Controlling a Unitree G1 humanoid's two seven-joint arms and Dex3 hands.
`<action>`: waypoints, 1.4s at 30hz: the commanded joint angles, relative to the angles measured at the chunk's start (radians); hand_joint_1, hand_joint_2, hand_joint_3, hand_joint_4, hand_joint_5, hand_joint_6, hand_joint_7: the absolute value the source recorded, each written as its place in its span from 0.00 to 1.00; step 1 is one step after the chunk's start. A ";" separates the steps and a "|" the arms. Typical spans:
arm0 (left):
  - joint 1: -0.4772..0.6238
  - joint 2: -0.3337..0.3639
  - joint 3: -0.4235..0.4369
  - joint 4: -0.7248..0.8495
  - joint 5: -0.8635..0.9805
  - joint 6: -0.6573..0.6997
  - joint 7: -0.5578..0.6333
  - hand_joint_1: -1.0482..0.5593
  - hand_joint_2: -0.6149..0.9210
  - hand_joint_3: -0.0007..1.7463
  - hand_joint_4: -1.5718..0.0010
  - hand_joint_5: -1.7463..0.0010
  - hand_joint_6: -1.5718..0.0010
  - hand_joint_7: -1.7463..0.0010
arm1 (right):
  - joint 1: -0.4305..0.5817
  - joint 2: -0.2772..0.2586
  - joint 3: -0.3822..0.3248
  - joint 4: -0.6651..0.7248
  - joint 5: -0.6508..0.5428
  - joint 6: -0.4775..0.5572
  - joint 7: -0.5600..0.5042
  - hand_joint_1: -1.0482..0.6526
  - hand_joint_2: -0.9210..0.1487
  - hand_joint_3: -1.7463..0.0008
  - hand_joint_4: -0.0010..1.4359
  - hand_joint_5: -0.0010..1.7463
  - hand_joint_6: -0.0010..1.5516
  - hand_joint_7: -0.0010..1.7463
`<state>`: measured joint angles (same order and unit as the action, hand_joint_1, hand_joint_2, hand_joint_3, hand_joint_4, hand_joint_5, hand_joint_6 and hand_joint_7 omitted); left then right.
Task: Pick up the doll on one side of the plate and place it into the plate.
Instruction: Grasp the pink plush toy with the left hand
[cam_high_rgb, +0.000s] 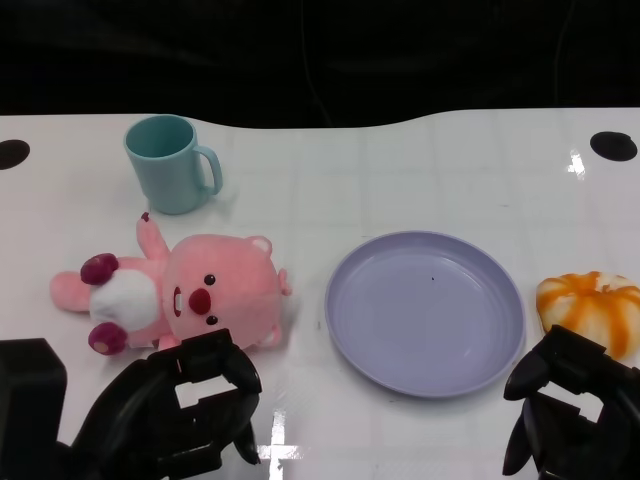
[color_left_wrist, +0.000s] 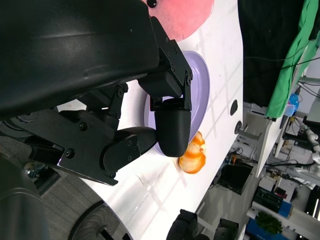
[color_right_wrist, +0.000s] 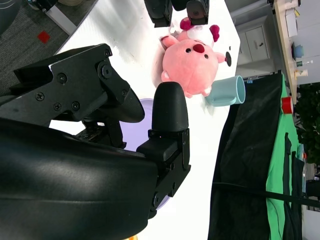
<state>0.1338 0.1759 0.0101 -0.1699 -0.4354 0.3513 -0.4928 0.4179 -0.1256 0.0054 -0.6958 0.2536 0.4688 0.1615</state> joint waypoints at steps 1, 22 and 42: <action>0.000 0.012 0.018 -0.006 -0.006 -0.001 0.001 0.41 0.87 0.46 0.55 0.00 0.55 0.20 | 0.002 -0.009 0.001 -0.009 -0.002 -0.003 -0.002 0.57 0.20 0.30 0.45 1.00 0.28 1.00; 0.010 0.017 0.071 -0.087 -0.010 -0.090 -0.009 0.33 1.00 0.13 0.79 0.29 0.72 0.69 | -0.001 -0.007 0.008 -0.002 -0.011 -0.009 0.006 0.56 0.22 0.28 0.46 1.00 0.29 1.00; -0.075 0.197 0.038 -0.130 0.427 -0.322 0.058 0.22 1.00 0.04 0.92 0.51 0.84 0.94 | -0.028 -0.002 0.016 0.022 -0.007 -0.011 0.012 0.56 0.24 0.27 0.46 1.00 0.30 1.00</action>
<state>0.0749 0.3483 0.0409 -0.2858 -0.0255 0.0437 -0.4483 0.3960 -0.1220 0.0295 -0.6800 0.2395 0.4652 0.1723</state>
